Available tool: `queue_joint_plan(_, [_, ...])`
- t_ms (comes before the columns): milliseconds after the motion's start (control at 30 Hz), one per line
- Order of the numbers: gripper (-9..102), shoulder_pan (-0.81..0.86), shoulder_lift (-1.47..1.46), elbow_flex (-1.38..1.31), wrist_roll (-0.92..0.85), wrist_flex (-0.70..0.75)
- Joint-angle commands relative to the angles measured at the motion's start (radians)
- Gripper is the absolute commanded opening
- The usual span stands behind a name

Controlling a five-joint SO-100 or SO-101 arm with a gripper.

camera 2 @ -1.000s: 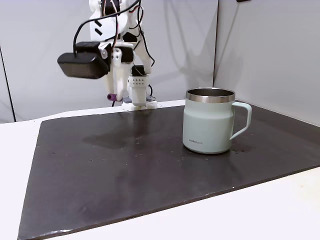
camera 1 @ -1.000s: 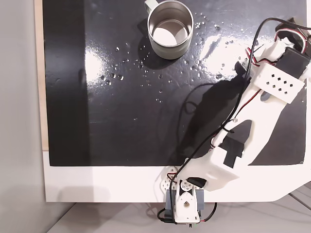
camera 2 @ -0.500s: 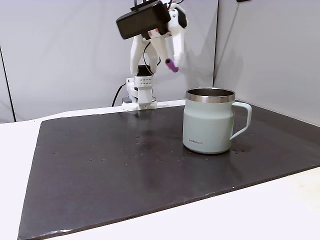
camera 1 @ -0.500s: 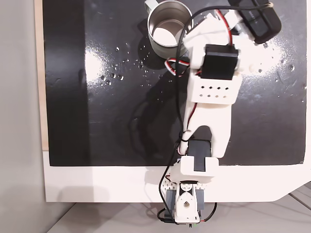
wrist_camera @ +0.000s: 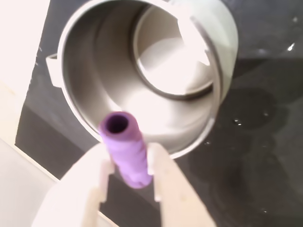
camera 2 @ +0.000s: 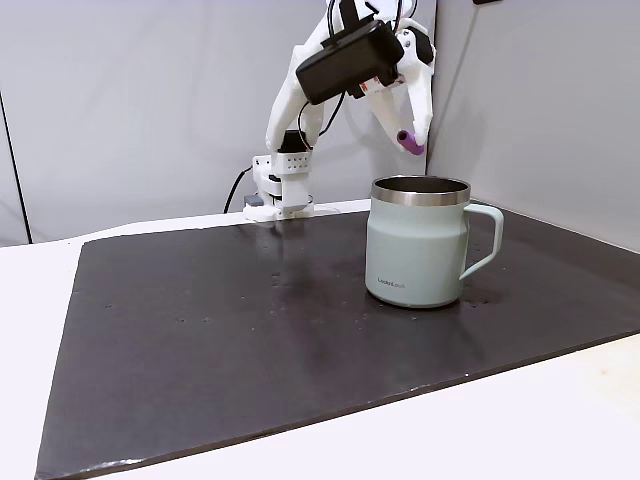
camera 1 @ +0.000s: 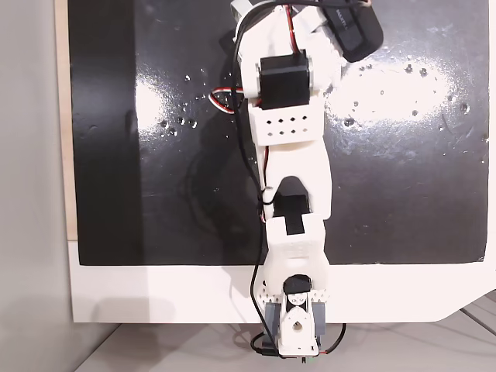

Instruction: Grasp a pengrip and put it in the cup.

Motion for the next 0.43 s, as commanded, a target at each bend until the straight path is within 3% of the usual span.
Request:
queue_joint_plan(0, [0, -0.011, 0.008, -0.071, 0.023, 0.005])
queue_joint_plan(100, [4, -0.014, 0.008, -0.071, 0.031, 0.005])
queue_joint_plan(233, [22, -0.005, 0.014, -0.071, 0.054, 0.005])
queue_joint_plan(400, [23, 0.008, 0.015, -0.071, 0.057, 0.008])
